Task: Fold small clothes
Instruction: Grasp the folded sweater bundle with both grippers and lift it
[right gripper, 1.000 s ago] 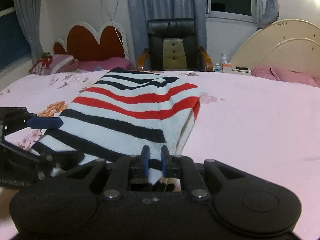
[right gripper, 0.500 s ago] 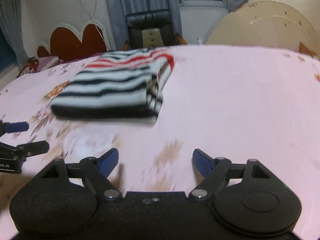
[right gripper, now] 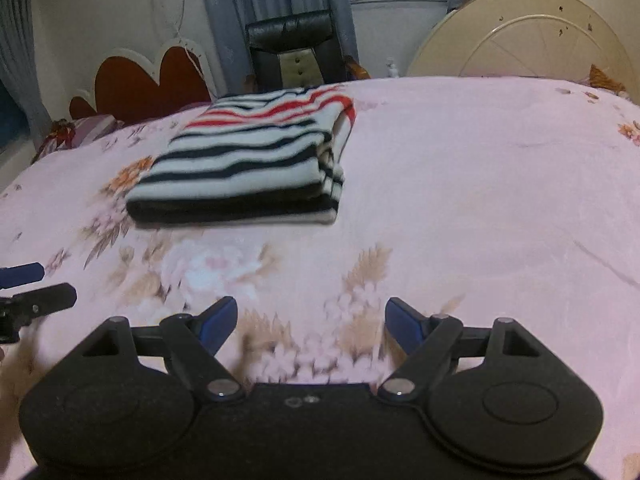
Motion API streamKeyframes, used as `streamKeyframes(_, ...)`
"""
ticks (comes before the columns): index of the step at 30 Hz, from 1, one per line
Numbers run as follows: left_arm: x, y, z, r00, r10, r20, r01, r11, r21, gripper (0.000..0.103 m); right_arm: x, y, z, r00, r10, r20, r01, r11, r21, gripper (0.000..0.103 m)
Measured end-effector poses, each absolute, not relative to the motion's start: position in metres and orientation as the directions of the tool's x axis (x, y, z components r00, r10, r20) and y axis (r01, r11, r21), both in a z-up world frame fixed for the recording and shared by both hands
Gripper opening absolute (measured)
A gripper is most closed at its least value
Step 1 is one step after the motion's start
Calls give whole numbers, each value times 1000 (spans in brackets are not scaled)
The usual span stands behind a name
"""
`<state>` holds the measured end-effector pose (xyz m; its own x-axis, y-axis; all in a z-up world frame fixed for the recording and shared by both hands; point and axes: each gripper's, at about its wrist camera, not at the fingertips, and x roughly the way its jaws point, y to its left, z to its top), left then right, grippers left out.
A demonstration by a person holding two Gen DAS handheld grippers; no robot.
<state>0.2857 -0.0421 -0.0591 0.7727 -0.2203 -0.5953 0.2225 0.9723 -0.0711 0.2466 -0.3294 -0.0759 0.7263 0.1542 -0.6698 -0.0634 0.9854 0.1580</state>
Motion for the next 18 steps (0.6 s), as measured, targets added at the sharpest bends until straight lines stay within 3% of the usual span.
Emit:
streamKeyframes(4, 316, -37, -56, 768, -268, -581, 218, 963, -157, 102, 270, -339, -68, 738, 190, -647, -61, 974, 217, 80)
streamKeyframes(8, 370, -32, -55, 734, -362, -574, 225, 928, -297, 101, 320, -372, -63, 744, 282, -606, -10, 911, 412, 80)
streamKeyframes(9, 389, -30, -58, 710, -400, -579, 222, 908, -355, 98, 334, -381, -63, 745, 312, -590, -4, 886, 463, 78)
streamKeyframes(10, 407, -27, -63, 688, -429, -586, 207, 889, -408, 86, 349, -388, -65, 742, 344, -576, -2, 860, 511, 77)
streamKeyframes(12, 444, -24, -77, 628, -488, -606, 171, 847, -504, 76, 386, -401, -75, 714, 420, -560, 2, 799, 601, 74)
streamKeyframes(18, 501, -31, -105, 532, -596, -601, 162, 769, -619, 75, 464, -414, -115, 609, 570, -551, 10, 689, 724, 73)
